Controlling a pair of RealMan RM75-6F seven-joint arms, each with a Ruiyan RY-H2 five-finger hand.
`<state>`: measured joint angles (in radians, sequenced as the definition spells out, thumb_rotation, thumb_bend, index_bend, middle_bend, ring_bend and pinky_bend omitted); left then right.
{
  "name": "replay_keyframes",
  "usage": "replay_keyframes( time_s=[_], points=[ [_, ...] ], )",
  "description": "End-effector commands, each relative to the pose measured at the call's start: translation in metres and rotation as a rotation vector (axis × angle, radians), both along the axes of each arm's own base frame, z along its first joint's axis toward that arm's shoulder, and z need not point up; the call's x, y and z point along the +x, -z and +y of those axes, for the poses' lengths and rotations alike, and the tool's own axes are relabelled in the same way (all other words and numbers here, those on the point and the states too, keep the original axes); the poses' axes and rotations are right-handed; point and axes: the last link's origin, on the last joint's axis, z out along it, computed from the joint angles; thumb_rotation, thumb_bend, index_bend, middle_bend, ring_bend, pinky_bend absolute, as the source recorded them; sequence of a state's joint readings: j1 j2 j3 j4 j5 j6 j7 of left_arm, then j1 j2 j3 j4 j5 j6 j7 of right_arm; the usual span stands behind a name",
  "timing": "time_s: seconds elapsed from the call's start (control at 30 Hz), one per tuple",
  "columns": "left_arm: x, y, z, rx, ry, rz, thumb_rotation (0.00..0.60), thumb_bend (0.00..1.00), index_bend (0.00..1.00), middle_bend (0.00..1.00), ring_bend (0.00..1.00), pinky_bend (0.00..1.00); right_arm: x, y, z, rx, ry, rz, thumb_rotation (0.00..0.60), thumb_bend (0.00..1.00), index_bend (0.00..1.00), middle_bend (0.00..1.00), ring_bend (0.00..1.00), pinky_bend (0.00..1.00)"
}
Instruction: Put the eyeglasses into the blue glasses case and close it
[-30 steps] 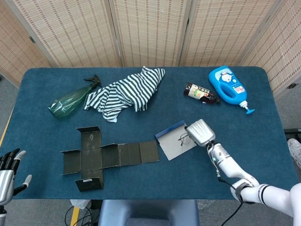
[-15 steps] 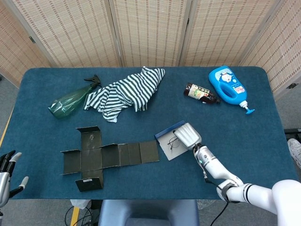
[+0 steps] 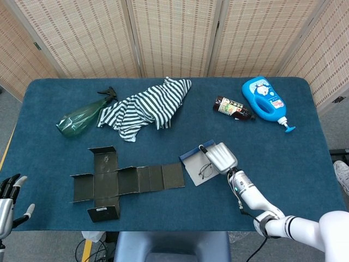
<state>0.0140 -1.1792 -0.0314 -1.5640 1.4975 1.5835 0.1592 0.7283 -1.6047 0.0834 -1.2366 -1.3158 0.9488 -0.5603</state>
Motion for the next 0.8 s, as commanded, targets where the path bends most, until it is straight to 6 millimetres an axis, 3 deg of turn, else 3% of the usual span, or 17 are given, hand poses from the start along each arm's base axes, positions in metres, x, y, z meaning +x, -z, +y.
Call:
replay_keyframes(
  time_s=[0.03,0.3,0.8],
  points=[
    [0.0,-0.001,0.0,0.002,-0.001,0.001,0.6,0.32,0.18,0.14,0.15,0.19,-0.002,-0.002,0.002,-0.002,-0.001,0.002,0.6,0.23,0.14,0.94,0.98,0.96],
    [0.0,0.0,0.0,-0.003,-0.002,-0.002,0.6,0.32,0.18,0.14,0.15,0.19,-0.004,-0.01,0.007,-0.005,-0.007,0.009,0.6,0.15,0.08,0.92,0.98,0.96],
    [0.0,-0.003,-0.003,0.006,-0.007,-0.008,0.6,0.32,0.18,0.14,0.15,0.19,0.026,0.021,-0.016,-0.016,-0.042,0.012,0.6,0.15,0.06,0.92,0.98,0.96]
  ],
)
